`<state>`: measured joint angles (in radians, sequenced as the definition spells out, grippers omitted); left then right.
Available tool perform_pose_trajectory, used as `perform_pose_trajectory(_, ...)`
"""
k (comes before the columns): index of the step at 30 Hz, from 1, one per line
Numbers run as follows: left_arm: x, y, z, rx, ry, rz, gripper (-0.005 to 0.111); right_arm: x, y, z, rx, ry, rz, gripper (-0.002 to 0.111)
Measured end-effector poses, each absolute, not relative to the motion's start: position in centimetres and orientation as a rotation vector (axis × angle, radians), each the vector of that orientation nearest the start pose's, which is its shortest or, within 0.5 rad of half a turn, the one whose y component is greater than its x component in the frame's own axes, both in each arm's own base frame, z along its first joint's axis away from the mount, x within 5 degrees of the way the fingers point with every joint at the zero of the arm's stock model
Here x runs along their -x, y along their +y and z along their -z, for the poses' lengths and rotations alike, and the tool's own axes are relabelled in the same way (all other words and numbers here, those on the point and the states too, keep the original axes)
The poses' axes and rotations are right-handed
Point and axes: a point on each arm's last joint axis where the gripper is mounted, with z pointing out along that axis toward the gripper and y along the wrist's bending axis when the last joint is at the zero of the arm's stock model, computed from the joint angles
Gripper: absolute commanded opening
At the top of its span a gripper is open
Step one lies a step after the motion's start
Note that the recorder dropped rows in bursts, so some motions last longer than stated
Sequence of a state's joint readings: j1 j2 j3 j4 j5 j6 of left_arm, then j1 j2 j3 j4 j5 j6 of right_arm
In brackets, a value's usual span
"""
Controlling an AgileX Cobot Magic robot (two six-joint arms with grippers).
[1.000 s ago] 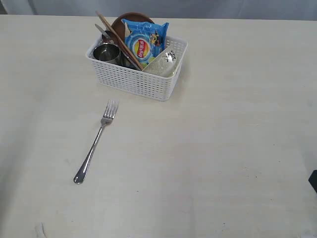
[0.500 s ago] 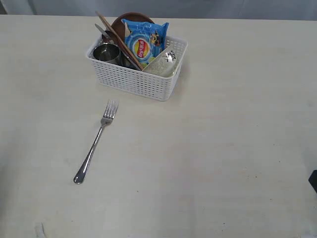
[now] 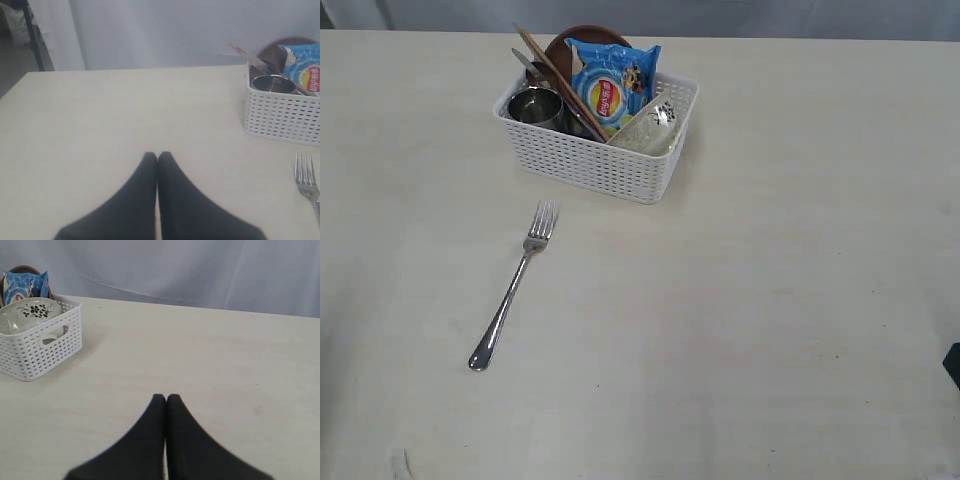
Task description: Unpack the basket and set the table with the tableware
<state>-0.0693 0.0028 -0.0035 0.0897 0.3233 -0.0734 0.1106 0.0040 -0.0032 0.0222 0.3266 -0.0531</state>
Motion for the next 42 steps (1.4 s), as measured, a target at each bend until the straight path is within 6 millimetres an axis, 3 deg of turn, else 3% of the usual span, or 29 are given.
perform_pose_trajectory(18,-5.4,-0.1,-18.5,-0.055,1.804,0.014,0.0,-5.4,0.5,-18.5,0.18,1.802,-0.004,0.0)
perform_pose_trajectory(22,-5.4,-0.1,-18.5,-0.055,1.804,0.014,0.0,-5.6,0.1,-19.2,0.403,1.688,0.266,0.0)
perform_pose_trajectory(26,-5.4,-0.1,-18.5,-0.055,1.804,0.014,0.0,-5.7,0.3,-20.4,0.449,1.54,0.322,0.0)
perform_pose_trajectory(32,-5.4,-0.1,-18.5,-0.055,1.804,0.014,0.0,-4.3,1.6,-24.9,0.33,1.018,0.124,0.0)
perform_pose_trajectory(36,-5.4,-0.1,-18.5,-0.055,1.804,0.014,0.0,-2.2,1.9,-27.3,0.206,0.703,-0.182,0.0)
perform_pose_trajectory(38,-5.4,-0.1,-18.5,-0.055,1.804,0.014,0.0,-1.9,1.5,-27.9,0.118,0.662,-0.323,0.0)
perform_pose_trajectory(42,-5.4,-0.1,-18.5,-0.055,1.804,0.014,0.0,-2.6,0.3,-29.4,-0.109,0.823,-0.457,0.0)
